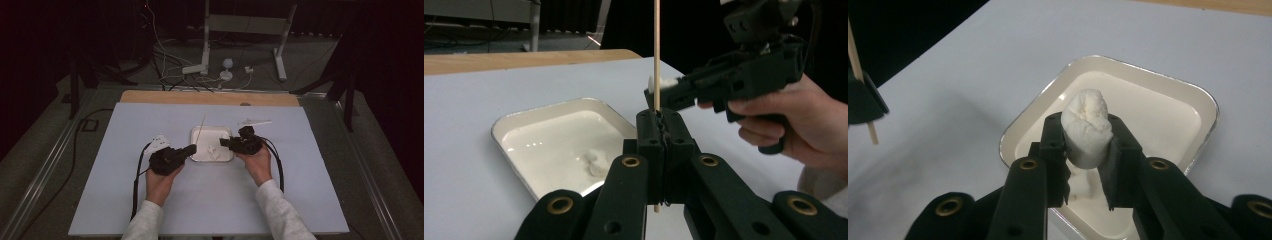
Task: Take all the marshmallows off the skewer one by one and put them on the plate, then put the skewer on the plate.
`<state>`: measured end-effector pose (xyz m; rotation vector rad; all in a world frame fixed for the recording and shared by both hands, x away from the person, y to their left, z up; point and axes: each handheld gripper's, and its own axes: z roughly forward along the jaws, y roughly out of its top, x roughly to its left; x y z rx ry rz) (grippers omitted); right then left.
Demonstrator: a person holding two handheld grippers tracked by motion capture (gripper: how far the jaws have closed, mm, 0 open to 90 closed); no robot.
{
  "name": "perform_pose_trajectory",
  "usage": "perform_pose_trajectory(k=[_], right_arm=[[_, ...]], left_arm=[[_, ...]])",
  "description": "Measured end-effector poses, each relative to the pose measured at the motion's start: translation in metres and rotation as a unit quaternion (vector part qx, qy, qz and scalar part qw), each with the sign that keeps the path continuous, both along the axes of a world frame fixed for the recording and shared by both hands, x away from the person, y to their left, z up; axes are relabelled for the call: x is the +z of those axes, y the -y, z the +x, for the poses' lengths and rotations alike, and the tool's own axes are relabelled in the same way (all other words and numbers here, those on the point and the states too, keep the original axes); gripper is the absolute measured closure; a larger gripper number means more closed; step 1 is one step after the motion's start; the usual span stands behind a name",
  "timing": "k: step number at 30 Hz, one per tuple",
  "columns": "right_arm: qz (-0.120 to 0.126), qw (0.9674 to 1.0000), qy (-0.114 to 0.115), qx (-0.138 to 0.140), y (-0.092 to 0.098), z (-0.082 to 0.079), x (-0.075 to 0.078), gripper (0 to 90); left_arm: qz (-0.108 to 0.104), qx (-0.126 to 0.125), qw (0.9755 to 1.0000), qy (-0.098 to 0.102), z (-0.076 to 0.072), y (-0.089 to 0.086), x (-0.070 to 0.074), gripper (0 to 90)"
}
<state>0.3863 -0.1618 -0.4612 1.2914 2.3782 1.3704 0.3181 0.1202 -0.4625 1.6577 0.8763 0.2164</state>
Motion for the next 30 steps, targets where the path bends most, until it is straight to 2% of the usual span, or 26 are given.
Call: perform_pose_trajectory(k=[14, 25, 30], right_arm=[[-0.021, 0.999, -0.035, -0.018, 0.002, 0.005, -0.026, 73.8], [-0.049, 0.9977, -0.042, -0.021, 0.0, 0.003, -0.034, 72.5], [-0.054, 0.9973, -0.046, -0.02, -0.001, 0.003, -0.036, 71.6]], left_arm=[[-0.005, 0.017, 0.9995, -0.025, 0.02, 0.015, -0.002, 90.0], [-0.006, 0.022, 0.9989, -0.041, 0.03, 0.029, -0.008, 90.0], [-0.004, 0.029, 0.9984, -0.048, 0.037, 0.033, -0.01, 90.0]])
